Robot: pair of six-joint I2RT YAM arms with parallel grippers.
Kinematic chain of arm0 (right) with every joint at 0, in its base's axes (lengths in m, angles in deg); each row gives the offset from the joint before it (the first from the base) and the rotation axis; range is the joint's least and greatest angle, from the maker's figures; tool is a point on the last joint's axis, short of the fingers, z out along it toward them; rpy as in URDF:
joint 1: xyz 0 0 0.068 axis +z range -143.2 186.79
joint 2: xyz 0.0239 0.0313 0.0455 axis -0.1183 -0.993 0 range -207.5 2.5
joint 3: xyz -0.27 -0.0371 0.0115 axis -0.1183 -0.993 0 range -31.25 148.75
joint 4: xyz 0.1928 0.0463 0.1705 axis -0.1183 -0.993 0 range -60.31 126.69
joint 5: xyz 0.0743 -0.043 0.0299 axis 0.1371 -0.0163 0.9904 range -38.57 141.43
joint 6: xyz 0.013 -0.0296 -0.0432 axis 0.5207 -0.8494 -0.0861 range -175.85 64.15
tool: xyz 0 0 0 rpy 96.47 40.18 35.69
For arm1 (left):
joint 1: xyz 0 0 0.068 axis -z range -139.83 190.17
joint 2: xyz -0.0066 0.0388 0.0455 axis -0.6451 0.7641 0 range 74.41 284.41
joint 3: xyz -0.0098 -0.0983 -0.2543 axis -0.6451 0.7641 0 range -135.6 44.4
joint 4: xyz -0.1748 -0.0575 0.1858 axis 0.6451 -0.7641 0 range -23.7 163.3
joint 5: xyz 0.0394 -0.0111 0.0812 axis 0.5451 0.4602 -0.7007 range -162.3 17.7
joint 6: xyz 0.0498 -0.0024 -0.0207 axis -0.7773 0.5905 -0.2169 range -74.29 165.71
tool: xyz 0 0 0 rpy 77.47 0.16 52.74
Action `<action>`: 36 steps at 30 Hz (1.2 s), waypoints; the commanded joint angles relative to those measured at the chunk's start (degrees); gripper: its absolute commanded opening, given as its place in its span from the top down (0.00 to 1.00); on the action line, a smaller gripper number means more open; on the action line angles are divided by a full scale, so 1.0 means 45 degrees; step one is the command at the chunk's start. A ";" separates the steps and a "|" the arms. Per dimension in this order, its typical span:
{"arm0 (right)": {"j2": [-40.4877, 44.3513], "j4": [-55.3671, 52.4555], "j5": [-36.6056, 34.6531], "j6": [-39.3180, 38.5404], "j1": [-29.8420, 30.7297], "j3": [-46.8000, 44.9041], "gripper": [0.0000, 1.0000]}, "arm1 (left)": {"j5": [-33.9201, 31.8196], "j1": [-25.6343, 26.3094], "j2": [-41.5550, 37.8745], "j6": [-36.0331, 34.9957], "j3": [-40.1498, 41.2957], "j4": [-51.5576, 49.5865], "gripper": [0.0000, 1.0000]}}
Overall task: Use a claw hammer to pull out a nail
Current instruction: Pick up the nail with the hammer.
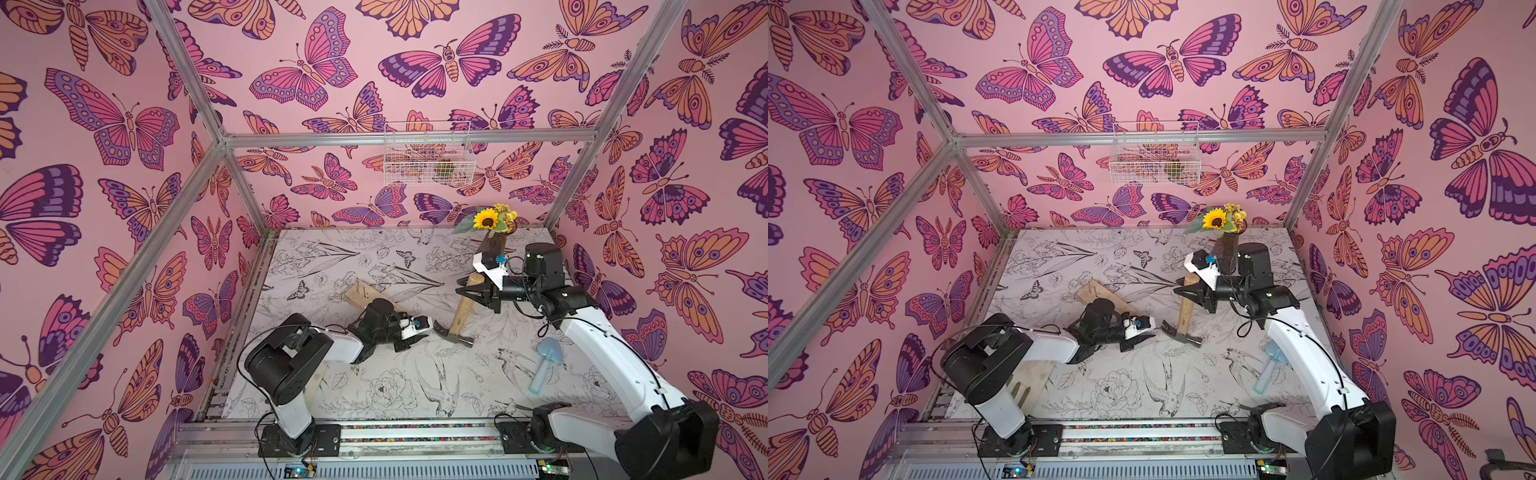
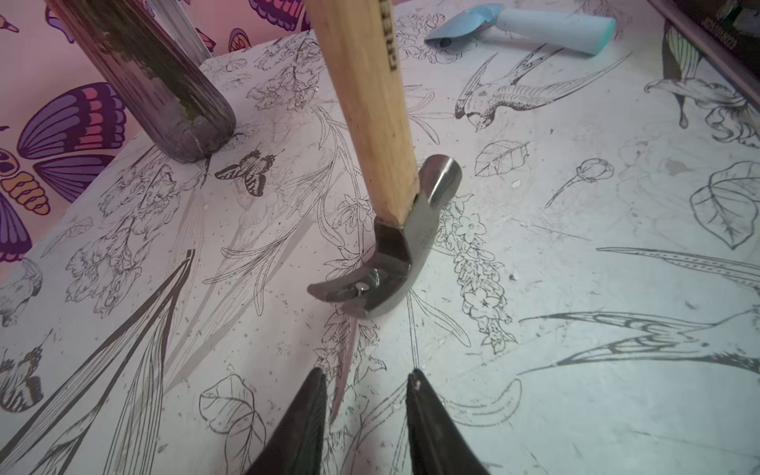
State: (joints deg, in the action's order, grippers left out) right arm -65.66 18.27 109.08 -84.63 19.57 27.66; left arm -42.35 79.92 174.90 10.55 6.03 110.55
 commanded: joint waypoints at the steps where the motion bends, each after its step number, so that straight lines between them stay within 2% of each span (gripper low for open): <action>1: 0.0069 0.0050 0.1149 -0.0229 -0.0085 0.0687 1.00 | -0.0179 0.0114 0.0373 -0.0816 -0.0723 -0.1209 0.64; 4: 0.0095 0.0018 0.1127 -0.0227 -0.0095 0.0695 1.00 | -0.0499 0.0185 0.0590 -0.1084 -0.0950 -0.1469 0.64; 6: 0.0096 0.0027 0.1171 -0.0216 -0.0143 0.0697 1.00 | -0.1371 0.0471 0.0808 -0.1637 -0.1391 -0.2550 0.63; 9: 0.0077 0.0027 0.1213 -0.0178 -0.0178 0.0710 1.00 | -0.2582 0.0982 0.1159 -0.1985 -0.1680 -0.2954 0.64; 15: 0.0069 0.0202 0.1349 -0.0038 -0.0186 0.0628 1.00 | -0.3636 0.1274 0.1157 -0.0629 -0.2364 -0.4011 0.60; 20: 0.0117 0.0305 0.1705 -0.0014 -0.0182 0.0599 1.00 | -0.4701 0.1381 0.1621 -0.0158 -0.2971 -0.4146 0.60; 36: 0.0355 0.0537 0.2009 0.0011 -0.0278 0.0341 1.00 | -0.4176 0.1302 0.1686 -0.0732 -0.3152 -0.4431 0.95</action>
State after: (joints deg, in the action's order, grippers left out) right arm -65.75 17.64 111.90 -85.92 18.37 27.84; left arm -61.23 86.19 181.92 7.60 -7.55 91.14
